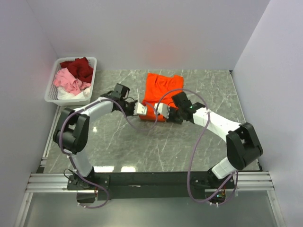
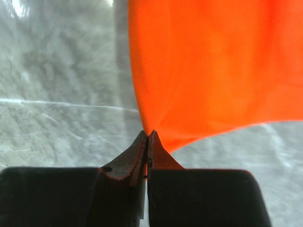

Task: Fold and stack the t-shirts
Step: Fold the tshirt

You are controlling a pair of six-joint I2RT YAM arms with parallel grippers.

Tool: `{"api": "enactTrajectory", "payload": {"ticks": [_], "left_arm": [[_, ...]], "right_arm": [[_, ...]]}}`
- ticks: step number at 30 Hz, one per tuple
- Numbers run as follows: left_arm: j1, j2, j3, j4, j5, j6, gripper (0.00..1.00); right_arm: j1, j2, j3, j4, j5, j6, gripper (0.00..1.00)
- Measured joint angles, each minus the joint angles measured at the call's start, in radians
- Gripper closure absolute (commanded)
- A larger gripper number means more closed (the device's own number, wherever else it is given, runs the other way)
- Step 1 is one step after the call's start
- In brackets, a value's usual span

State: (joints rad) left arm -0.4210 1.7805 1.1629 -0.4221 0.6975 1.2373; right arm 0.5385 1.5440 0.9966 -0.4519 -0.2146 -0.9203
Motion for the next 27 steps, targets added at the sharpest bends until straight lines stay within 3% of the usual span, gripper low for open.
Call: {"api": "enactTrajectory", "payload": {"ticks": [11,21,27], "left_arm": [[0.024,-0.152,0.062,-0.161,0.062,-0.051,1.00],[-0.016,-0.414,0.021,-0.602,0.178,-0.022,1.00],[0.030,-0.304,0.240,-0.689,0.212,-0.033,0.99]], "right_arm": [[-0.036,-0.166,0.049,-0.132,-0.063,0.012,1.00],[0.106,-0.444,0.010,-0.408,-0.191,0.105,1.00],[-0.038,-0.296,0.214,-0.485,-0.250,0.069,1.00]]}}
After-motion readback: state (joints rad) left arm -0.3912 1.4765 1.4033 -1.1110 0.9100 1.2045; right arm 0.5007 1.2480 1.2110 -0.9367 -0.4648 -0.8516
